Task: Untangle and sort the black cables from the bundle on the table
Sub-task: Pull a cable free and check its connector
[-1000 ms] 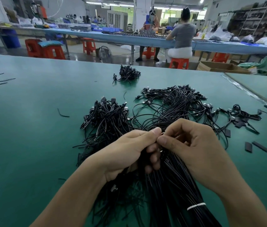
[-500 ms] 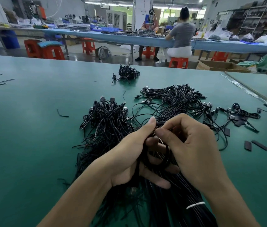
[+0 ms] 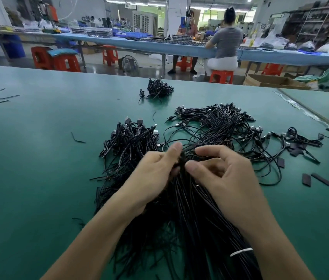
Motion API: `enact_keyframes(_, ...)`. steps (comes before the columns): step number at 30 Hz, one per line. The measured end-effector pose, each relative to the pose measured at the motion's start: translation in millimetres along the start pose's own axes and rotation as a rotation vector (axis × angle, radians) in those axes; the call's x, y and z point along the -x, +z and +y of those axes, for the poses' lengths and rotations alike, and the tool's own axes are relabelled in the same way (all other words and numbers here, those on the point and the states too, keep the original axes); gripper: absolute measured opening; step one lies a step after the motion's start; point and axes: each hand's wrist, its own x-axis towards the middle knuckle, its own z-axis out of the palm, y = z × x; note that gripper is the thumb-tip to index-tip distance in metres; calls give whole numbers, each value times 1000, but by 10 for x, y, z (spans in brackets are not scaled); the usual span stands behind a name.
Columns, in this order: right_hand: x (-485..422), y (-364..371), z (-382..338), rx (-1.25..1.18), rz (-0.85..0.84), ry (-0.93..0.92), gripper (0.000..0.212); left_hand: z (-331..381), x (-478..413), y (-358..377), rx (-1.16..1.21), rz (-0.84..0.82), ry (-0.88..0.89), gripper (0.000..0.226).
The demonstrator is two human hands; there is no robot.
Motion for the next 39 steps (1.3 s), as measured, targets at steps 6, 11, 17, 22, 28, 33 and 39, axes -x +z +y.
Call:
enact_keyframes(6,103,166,102,490,-392,93,19,-28,-71,-94,143,234,55,57)
enact_keyframes(11,189,334,143,702,-426,-36,19,-11,-24,-34,166,186,87,57)
enact_keyframes(17,218,474,188,759,-458,-59,10,21,-28,-24,189,206,155,56)
enact_keyframes(22,202,413,212,746,-506,-156,9,11,-27,-37,259,227,157,59)
enact_keyframes(28,158,321,199,695,-492,-170,10,-21,-49,-68,197,266,151,68)
enact_keyframes(33,89,207,177,478,-424,-116,8,11,-24,-69,209,242,174,60)
enact_keyframes(39,-4,-33,174,319,-250,-65,19,76,14,-45,272,217,214,58)
